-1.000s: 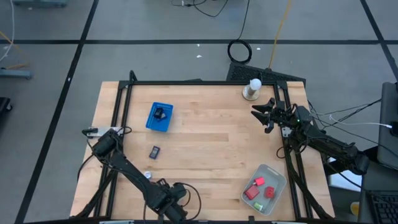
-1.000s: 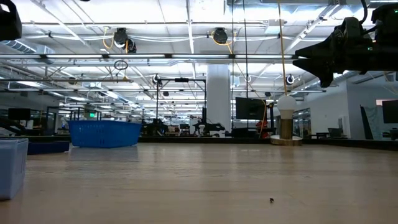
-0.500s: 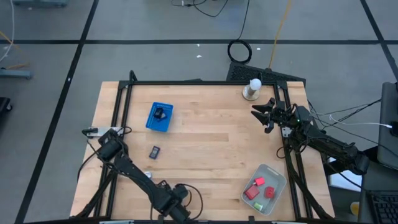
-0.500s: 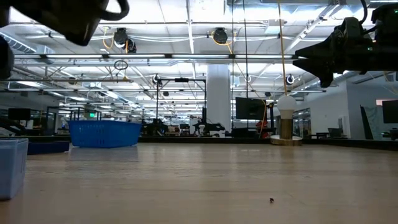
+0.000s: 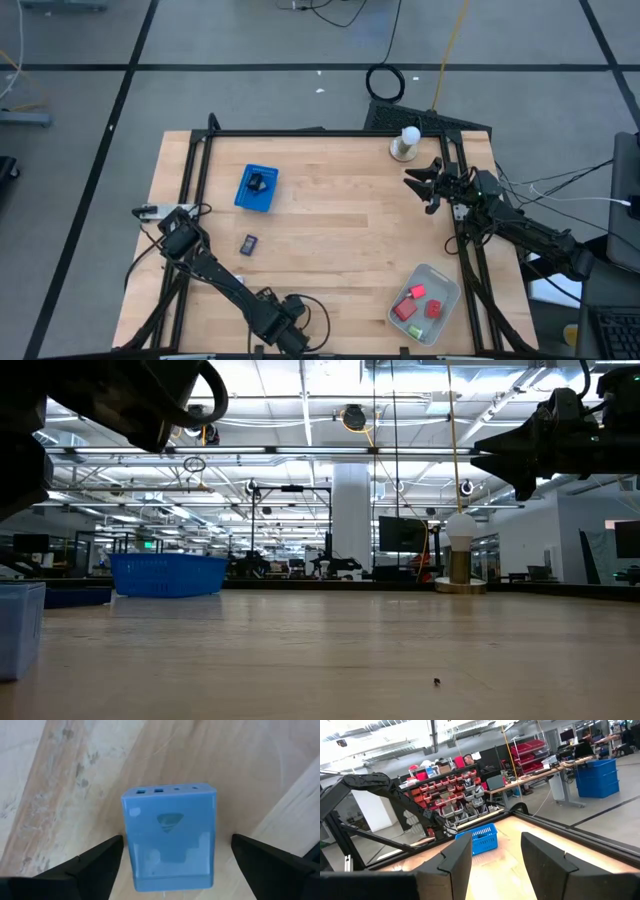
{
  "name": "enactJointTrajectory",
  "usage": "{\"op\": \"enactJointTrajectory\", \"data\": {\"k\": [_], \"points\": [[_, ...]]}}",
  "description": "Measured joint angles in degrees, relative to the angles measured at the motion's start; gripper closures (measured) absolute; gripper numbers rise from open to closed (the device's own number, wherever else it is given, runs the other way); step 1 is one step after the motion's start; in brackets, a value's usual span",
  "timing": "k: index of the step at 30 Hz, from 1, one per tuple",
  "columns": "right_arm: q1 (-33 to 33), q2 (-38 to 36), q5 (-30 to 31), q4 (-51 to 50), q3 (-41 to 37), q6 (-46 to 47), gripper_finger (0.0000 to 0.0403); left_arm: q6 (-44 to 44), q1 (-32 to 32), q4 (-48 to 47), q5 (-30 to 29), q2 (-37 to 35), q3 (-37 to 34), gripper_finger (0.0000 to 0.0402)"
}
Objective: Pick & Place Office items
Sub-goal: Put the blue charger adapter into the white bin
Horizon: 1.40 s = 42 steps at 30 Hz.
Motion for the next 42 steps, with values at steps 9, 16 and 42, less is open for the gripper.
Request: {"op": "enactJointTrajectory", "data": {"k": [9, 16, 42], "points": [[0.0, 0.0, 0.0, 0.2, 0.0, 0.0, 0.0243, 1.9, 0.4, -1.9, 0.0, 0.0, 0.0, 0.0089], [0.0, 0.0, 0.0, 0.2, 0.0, 0.0, 0.0243, 4.8, 0.5, -2.5, -0.1, 0.0, 0.0, 0.0193], [0.0, 0.0, 0.0, 0.2, 0.0, 0.0, 0.0243, 26.1, 4.2, -2.8, -4.0, -5.6, -0.1, 0.0192]]}}
